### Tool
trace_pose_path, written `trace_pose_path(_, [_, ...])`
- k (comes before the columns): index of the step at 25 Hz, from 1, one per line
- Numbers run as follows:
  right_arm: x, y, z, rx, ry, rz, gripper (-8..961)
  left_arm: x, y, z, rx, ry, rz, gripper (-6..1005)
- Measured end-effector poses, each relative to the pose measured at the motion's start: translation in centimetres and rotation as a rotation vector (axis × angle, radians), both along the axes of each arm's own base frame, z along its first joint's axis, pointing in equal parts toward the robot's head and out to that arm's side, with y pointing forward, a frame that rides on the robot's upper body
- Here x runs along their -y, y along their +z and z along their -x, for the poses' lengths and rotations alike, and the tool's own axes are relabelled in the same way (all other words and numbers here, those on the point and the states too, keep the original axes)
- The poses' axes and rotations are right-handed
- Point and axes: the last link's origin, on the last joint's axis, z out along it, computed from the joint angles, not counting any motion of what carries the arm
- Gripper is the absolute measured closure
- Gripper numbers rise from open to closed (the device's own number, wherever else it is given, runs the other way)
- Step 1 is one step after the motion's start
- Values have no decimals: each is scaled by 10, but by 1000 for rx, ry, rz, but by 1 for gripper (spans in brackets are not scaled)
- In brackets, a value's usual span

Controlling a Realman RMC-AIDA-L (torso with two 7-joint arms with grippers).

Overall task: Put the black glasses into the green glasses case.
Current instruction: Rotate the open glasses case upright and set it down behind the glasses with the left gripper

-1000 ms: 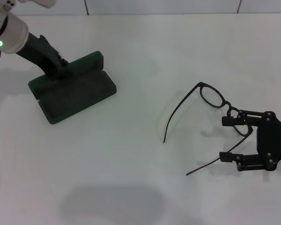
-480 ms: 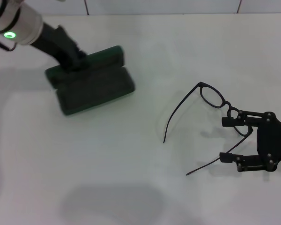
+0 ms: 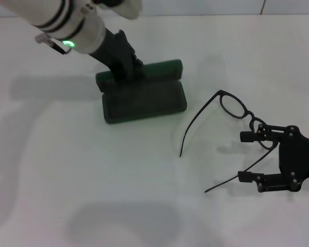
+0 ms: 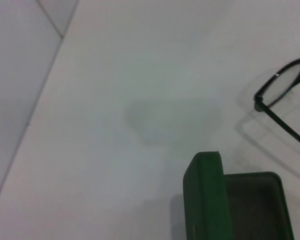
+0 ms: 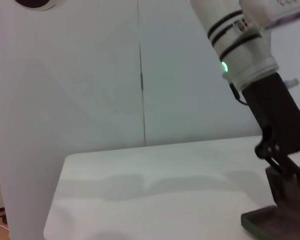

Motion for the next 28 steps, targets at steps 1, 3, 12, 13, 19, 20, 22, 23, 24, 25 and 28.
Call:
trace_pose_path(1, [0, 0, 0, -1, 0, 1, 164, 0, -3, -1, -6, -6, 6, 765])
trace_pose_path(3, [1, -1, 0, -2, -2, 2, 164, 1, -6, -2, -10, -12, 17, 762])
trace_pose_path(12, [2, -1, -1, -1, -5, 2, 165, 8, -14, -11, 9, -28, 65, 747])
trace_pose_path(13, [2, -1, -1, -1, -5, 2, 165, 8, -15, -12, 10, -29, 65, 745])
trace_pose_path(19, [2, -1, -1, -1, -6, 2, 165, 8, -15, -13, 16, -23, 62, 735])
trace_pose_path(20, [2, -1, -2, -1, -6, 2, 165, 8, -16, -13, 15, -26, 64, 733])
trace_pose_path(22, [2, -1, -2, -1, -7, 2, 165, 10, -18, -13, 7, -30, 74, 730])
trace_pose_path(23, [2, -1, -2, -1, -7, 2, 165, 11, -19, -14, 5, -30, 79, 728])
trace_pose_path(24, [3, -1, -2, 0, -7, 3, 165, 12, -20, -14, 3, -28, 83, 727])
trace_pose_path(25, [3, -1, -2, 0, -6, 4, 165, 12, -21, -14, 4, -26, 84, 725])
trace_pose_path(28, [3, -2, -1, 2, -3, 7, 165, 12, -21, -15, 18, -25, 81, 720])
